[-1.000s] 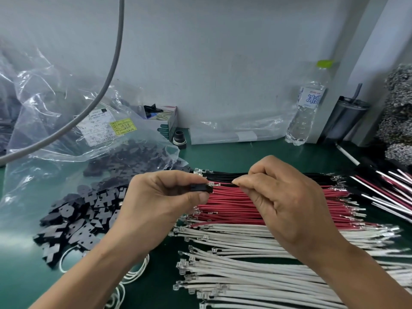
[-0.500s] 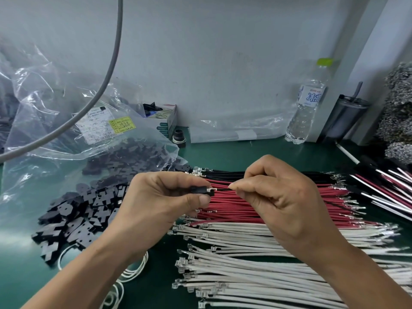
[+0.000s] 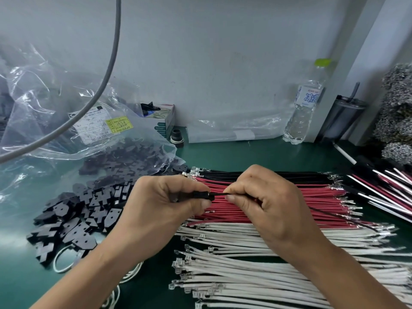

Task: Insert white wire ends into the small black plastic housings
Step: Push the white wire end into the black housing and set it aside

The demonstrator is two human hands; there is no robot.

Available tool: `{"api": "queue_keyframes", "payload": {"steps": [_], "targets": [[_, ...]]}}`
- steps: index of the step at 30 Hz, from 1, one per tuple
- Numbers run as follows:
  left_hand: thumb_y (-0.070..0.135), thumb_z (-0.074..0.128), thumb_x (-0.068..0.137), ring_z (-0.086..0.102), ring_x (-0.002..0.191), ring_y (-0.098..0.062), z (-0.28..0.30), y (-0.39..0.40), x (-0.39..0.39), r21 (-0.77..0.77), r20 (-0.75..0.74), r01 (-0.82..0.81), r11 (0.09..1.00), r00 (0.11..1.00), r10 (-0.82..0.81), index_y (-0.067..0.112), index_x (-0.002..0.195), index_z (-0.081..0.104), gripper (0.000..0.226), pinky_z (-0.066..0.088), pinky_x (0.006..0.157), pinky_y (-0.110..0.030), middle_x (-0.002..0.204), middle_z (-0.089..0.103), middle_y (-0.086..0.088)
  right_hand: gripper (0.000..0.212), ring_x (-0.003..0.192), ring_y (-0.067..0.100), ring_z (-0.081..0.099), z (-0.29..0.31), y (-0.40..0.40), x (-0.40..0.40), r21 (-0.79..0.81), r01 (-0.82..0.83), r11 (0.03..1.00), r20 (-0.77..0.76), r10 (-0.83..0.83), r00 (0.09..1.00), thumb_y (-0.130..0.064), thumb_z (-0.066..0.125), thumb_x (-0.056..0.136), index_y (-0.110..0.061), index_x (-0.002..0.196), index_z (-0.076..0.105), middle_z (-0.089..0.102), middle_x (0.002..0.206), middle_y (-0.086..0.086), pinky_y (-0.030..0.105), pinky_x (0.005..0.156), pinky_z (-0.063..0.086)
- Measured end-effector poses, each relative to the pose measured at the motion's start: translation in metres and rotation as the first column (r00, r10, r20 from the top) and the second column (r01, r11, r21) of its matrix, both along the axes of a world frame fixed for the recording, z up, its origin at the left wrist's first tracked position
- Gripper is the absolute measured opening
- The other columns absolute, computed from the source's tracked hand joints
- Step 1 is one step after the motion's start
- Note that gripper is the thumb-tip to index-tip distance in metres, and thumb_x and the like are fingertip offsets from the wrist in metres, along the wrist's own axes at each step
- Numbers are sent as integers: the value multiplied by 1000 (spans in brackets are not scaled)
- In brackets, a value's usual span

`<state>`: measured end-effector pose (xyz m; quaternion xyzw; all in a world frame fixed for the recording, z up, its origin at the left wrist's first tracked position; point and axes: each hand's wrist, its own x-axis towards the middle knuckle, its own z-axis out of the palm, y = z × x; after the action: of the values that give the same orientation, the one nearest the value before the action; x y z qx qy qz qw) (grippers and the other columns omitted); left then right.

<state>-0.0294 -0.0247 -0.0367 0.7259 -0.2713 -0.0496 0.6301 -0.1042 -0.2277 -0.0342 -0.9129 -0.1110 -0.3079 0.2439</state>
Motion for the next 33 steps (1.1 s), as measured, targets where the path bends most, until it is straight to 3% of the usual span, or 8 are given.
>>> {"api": "queue_keyframes", "payload": {"steps": [9,14,16,18,20,22,27,33], "targets": [[14,86,73,75,70,-18,-4,0,1,47,54,-13,999,998,11,29,87,83,21,61,66,-23,79,79,-1,15,76,9,56,-5,7,4,-76,-3,997,71,8,997,-23,66,93,-13,90,76,59,84,-8,28,64,50],[21,84,72,74,61,-17,-5,-3,1,-64,-2,-125,990,992,125,31,89,81,20,55,57,-16,74,78,-1,13,83,15,51,2,-3,3,-218,209,953,241,-155,958,-20,74,88,-16,100,76,59,92,-5,27,67,44],[17,85,74,73,59,-15,-5,-1,4,-95,-53,-186,978,982,182,30,88,82,20,53,53,-14,73,78,-2,5,78,14,51,-2,-2,0,-275,156,949,189,-105,976,-18,76,88,-19,93,76,60,87,-6,28,61,46],[15,85,76,71,56,-13,-5,0,6,-124,-108,-217,968,973,204,27,87,82,17,50,49,-13,72,78,-4,4,77,12,53,-8,3,0,-327,85,941,12,-86,996,-22,78,87,-24,91,78,63,84,-11,29,57,48],[16,85,76,69,55,-11,-5,0,7,-135,-130,-231,964,968,214,26,88,82,16,49,48,-13,70,77,-6,7,81,10,54,-14,7,2,-290,72,954,-117,-110,987,-27,76,88,-28,94,79,63,86,-15,29,62,49],[16,85,76,68,54,-11,-5,1,8,-138,-139,-233,963,967,214,25,87,82,15,49,47,-14,68,76,-8,7,84,8,55,-16,6,4,-227,87,970,-149,-122,981,-28,75,89,-30,95,79,63,87,-16,29,67,49],[16,85,76,67,53,-11,-5,0,8,-145,-153,-229,963,966,207,24,88,82,15,49,47,-16,68,75,-9,4,86,2,52,-16,8,7,-196,117,974,-169,-151,974,-27,73,90,-31,89,73,60,87,-18,23,70,45],[20,80,77,73,66,-21,-2,4,11,-202,-201,-224,953,962,183,29,98,81,23,57,52,-22,85,79,-10,12,92,4,59,-10,2,4,-21,119,993,-100,-120,988,-18,62,98,-26,102,70,62,95,-17,21,79,48]]}}
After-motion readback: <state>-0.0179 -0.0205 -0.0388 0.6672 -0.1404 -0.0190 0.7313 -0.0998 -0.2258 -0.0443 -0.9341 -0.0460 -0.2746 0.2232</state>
